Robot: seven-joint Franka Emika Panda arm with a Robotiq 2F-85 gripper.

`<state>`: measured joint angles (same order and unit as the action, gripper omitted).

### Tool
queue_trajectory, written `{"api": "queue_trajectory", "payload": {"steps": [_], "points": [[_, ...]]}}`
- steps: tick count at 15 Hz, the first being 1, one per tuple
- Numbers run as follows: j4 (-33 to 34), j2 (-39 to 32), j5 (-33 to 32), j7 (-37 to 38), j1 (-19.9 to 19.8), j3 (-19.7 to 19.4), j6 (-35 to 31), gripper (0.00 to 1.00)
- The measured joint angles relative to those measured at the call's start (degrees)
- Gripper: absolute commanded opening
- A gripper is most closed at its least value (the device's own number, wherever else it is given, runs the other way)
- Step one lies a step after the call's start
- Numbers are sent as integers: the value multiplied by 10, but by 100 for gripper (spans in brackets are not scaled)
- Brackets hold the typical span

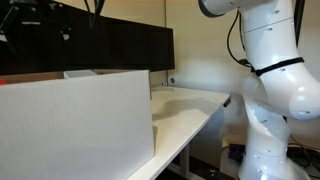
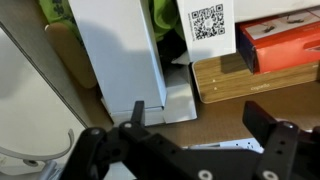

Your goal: Remove the small white box from the white storage box.

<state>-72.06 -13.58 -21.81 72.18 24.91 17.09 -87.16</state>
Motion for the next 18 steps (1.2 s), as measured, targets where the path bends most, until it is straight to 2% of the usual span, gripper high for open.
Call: {"api": "queue_trajectory", "payload": {"steps": [10,18], "points": [[-24,27,4,-61,-18,-9,-5,100],[-113,83,66,-135,-48,-23,-60,100]]}}
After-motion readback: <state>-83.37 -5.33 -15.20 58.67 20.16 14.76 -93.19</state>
